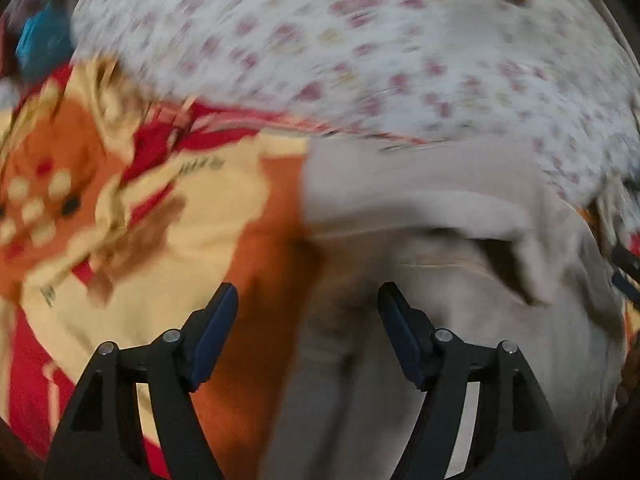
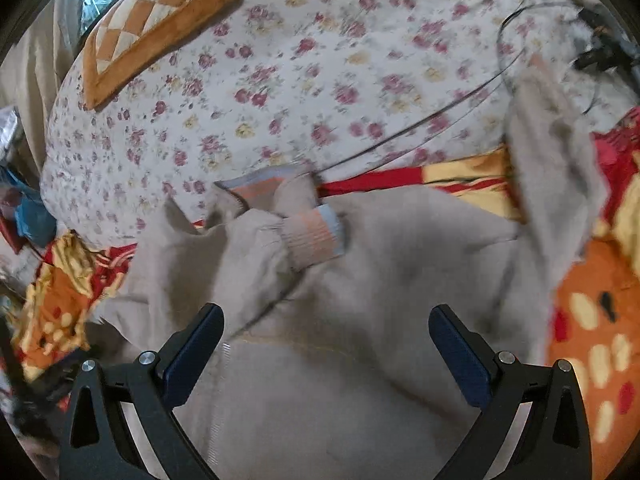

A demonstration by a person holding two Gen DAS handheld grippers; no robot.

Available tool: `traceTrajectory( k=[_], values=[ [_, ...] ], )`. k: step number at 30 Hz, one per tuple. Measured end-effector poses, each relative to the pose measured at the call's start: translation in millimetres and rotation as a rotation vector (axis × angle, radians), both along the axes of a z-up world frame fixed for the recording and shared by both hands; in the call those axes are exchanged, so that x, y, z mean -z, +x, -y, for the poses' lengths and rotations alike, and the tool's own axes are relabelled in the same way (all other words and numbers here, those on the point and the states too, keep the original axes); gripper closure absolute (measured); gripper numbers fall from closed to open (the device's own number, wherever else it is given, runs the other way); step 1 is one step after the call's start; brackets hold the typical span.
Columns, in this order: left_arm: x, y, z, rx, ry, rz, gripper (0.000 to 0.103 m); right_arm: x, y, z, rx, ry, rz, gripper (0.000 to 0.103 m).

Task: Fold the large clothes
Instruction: 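Carry the sleeve across the jacket front with the left tool and release, then grasp the other ribbed sleeve cuff with the right tool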

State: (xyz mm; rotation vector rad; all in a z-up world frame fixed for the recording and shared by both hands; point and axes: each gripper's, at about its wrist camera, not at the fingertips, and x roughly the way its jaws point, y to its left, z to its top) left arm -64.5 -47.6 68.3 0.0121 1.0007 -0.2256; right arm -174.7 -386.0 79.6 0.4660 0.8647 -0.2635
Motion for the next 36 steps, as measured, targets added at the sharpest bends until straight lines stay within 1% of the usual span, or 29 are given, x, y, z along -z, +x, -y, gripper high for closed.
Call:
traceTrajectory(
  k=[3,5,6,7,8,9,10,11,12,13,15,16,17,18,19,20,21,22,23,24,25,27,28,30,31,32,33,34,36],
  values=[
    [18.2,12.9,-6.7,-0.087,-0.044,-0.042,0.031,13.8,28.6,-2.7,-0.053,0.048,-0.027,0.0],
    [17.9,14.6,-11.0,-0.115,-0.045,-0.013,0.031,31.0,55.3,-1.7,-0.05,0.066,-0.088,0.002],
    [15.4,13.1,-13.7,-0.13,-0.023,0.009,0.031,39.4,65.5,-0.5,-0.047,0.087,-0.105,0.011],
    [16.2,11.6,-15.5,-0.138,-0.009,0.022,0.03,48.1,74.8,0.9,-0.046,0.122,-0.113,0.052],
    [17.2,10.9,-18.1,-0.147,0.002,0.029,0.029,53.4,81.7,1.3,-0.052,0.149,-0.115,0.081],
    [17.8,11.9,-18.4,-0.153,0.0,0.026,0.029,54.0,85.6,0.1,-0.057,0.145,-0.126,0.091],
    [18.0,13.8,-21.5,-0.16,-0.016,0.013,0.029,49.0,83.8,-0.9,-0.052,0.123,-0.118,0.092],
    [19.7,14.9,-25.8,-0.163,-0.033,0.003,0.029,36.3,74.6,-2.2,-0.054,0.095,-0.071,0.092],
    [19.3,15.1,-26.8,-0.163,-0.043,-0.003,0.029,26.9,66.3,-3.0,-0.061,0.072,-0.046,0.092],
    [20.2,16.8,-23.6,-0.155,-0.048,-0.006,0.027,13.3,51.2,-3.4,-0.06,0.017,-0.024,0.091],
    [21.3,17.5,-14.8,-0.122,-0.045,-0.014,0.025,3.6,30.9,0.5,-0.037,-0.053,-0.017,0.091],
    [23.1,18.1,-9.2,-0.108,-0.032,-0.015,0.025,6.1,23.7,3.5,-0.02,-0.08,-0.038,0.09],
    [23.3,15.7,-4.5,-0.099,-0.012,-0.012,0.025,15.0,22.4,6.8,-0.01,-0.097,-0.084,0.09],
    [23.1,11.9,-0.9,-0.094,0.012,-0.008,0.025,26.9,22.8,9.9,-0.008,-0.1,-0.138,0.082],
    [21.5,7.0,0.5,-0.088,0.029,-0.006,0.025,43.1,23.9,12.7,-0.019,-0.076,-0.21,0.077],
    [18.7,2.6,-0.6,-0.082,0.034,-0.009,0.025,55.3,23.3,15.5,-0.03,-0.031,-0.275,0.077],
    [14.2,-2.1,-3.1,-0.075,0.034,-0.012,0.025,53.9,16.8,18.1,-0.028,-0.007,-0.266,0.076],
    [7.6,-7.5,-6.8,-0.075,0.037,-0.005,0.025,42.2,7.2,19.9,-0.013,-0.027,-0.241,0.067],
    [1.2,-11.6,-9.8,-0.078,0.039,0.012,0.025,32.4,1.9,20.9,-0.001,-0.055,-0.226,0.062],
    [-9.5,-16.3,-13.4,-0.088,0.038,0.043,0.025,19.6,-4.3,22.0,0.015,-0.088,-0.2,0.055],
    [-18.0,-18.6,-14.8,-0.1,0.032,0.072,0.025,1.4,-14.1,25.0,0.044,-0.136,-0.156,0.051],
    [-31.8,-19.7,-13.8,-0.113,0.009,0.116,0.025,-24.0,-25.8,27.0,0.088,-0.205,-0.093,0.049],
    [-37.7,-18.7,-9.3,-0.11,-0.005,0.132,0.025,-31.1,-26.3,28.0,0.086,-0.217,-0.071,0.049],
    [-40.8,-14.0,5.1,-0.083,-0.012,0.123,0.025,-34.3,-19.5,25.3,0.031,-0.196,-0.048,0.05],
    [-38.6,-11.6,15.5,-0.063,-0.008,0.101,0.025,-30.3,-14.6,23.2,-0.009,-0.178,-0.051,0.053],
    [-35.8,-9.1,23.9,-0.046,-0.007,0.082,0.025,-23.8,-8.0,19.6,-0.042,-0.17,-0.063,0.054],
    [-32.1,-6.3,32.5,-0.031,-0.01,0.069,0.025,-18.0,-1.8,15.7,-0.066,-0.17,-0.069,0.057],
    [-27.5,-4.3,40.6,-0.023,-0.009,0.064,0.025,-9.1,9.1,10.4,-0.09,-0.177,-0.073,0.063],
    [-15.9,1.1,52.4,-0.021,0.017,0.061,0.025,8.5,17.1,7.9,-0.11,-0.175,-0.085,0.064]
  ],
)
